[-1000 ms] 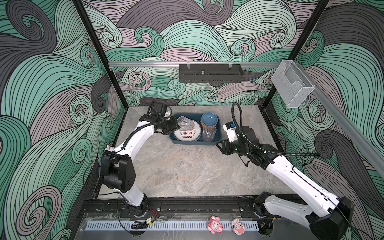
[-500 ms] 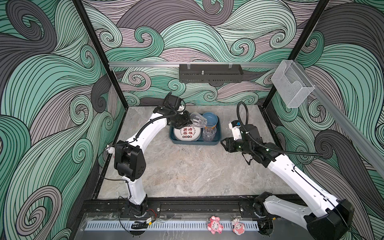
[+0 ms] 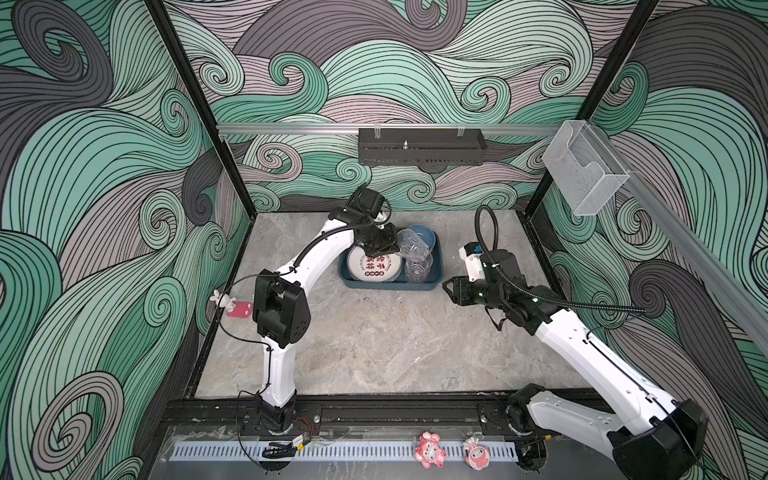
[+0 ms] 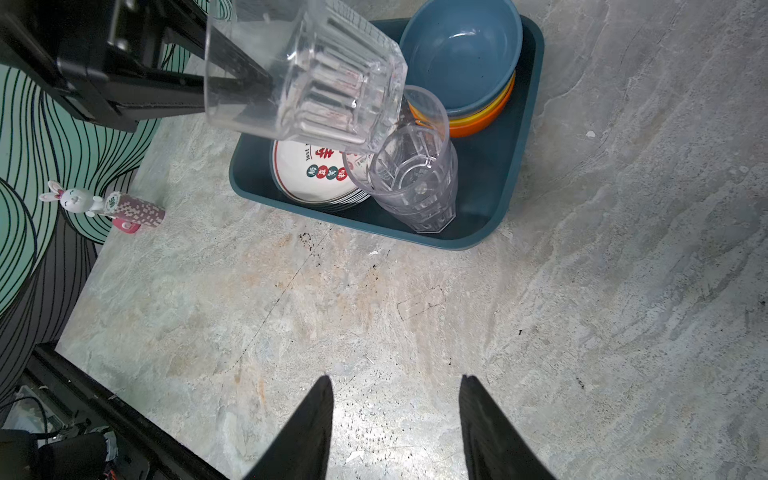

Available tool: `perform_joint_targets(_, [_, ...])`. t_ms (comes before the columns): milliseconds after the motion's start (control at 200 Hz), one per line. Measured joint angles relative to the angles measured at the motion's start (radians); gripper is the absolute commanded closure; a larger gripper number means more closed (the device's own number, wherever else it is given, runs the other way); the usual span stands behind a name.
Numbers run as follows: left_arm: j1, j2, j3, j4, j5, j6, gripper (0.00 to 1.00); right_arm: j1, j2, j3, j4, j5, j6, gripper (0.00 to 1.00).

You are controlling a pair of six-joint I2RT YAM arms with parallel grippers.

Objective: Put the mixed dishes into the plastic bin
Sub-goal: 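Carry the cup over the bin and lower it onto the stacked cups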

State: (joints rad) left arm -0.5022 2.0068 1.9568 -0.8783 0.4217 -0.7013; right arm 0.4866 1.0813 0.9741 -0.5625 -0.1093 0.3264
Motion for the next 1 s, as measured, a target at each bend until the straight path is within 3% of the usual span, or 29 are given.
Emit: perform_joint_targets(1001, [-0.058,0.15,0.265,-0.229,-0.15,0.117,1.0,-0.033,0.0,-0.024,0.006,-0.025,0.011,0.5])
